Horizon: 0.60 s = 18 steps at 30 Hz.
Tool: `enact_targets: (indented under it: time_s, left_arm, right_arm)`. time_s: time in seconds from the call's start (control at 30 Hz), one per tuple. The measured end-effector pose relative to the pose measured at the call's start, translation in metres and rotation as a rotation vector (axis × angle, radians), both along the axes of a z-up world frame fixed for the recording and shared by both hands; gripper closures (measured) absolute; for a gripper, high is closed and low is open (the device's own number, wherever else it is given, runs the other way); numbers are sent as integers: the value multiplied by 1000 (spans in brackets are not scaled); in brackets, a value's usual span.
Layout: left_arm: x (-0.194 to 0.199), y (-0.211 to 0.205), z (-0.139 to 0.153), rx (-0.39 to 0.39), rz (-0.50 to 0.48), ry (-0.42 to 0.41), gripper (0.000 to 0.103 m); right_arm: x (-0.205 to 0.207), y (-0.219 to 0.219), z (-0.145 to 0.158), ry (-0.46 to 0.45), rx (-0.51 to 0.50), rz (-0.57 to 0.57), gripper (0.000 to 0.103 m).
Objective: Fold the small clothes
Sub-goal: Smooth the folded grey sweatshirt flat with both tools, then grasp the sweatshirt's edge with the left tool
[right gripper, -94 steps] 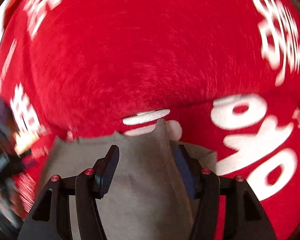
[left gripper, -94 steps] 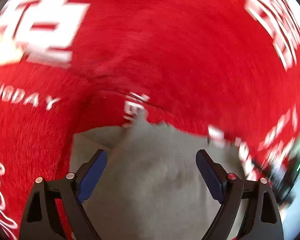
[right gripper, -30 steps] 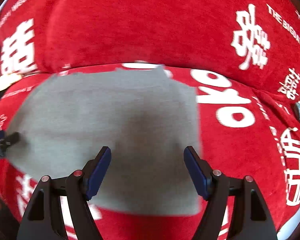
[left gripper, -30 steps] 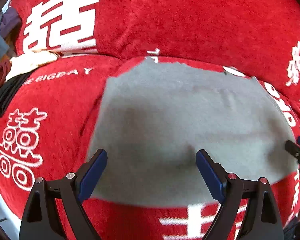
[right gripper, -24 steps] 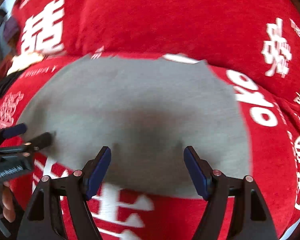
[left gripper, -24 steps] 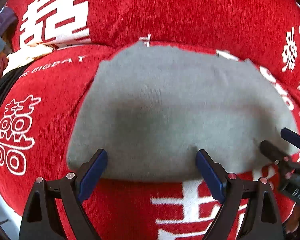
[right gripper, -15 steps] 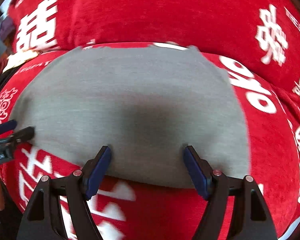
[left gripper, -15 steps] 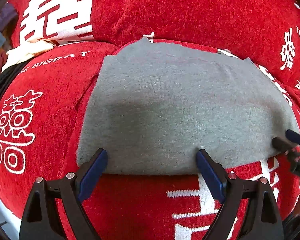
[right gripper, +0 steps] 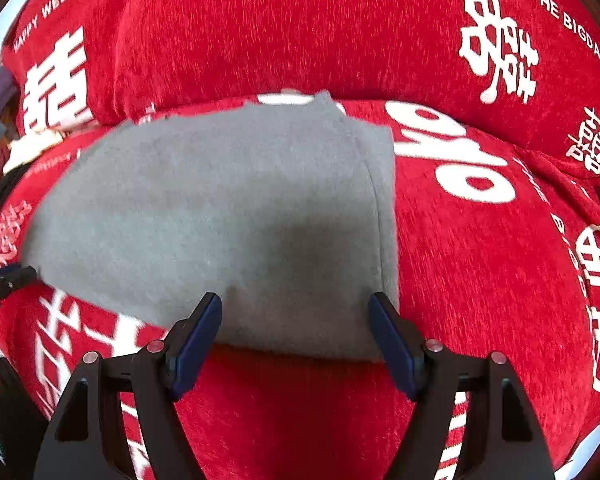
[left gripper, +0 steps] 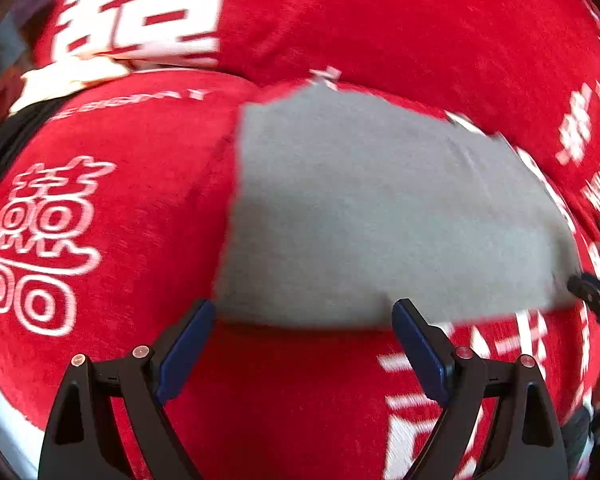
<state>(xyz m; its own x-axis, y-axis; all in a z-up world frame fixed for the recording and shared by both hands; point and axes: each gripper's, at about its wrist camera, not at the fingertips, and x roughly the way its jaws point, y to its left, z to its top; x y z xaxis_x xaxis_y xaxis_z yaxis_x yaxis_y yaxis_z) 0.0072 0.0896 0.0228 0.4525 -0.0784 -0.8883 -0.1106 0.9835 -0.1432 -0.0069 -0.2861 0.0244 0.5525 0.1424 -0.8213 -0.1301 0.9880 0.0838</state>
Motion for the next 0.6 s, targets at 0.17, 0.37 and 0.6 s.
enact_targets:
  time_s: [0.17,0.37,0.6]
  left_arm:
    - [40,-14,8,-57,30,-4,12]
    - [107,-51,-9,27,25,64,12]
    - [144,-25,-10,-2,99,96,0]
  right_arm:
    - [40,34,4,4,-23,0,25]
    - [91,58,-11,64,-114,-43,23]
    - [131,36,-12,92,-96,-92,13]
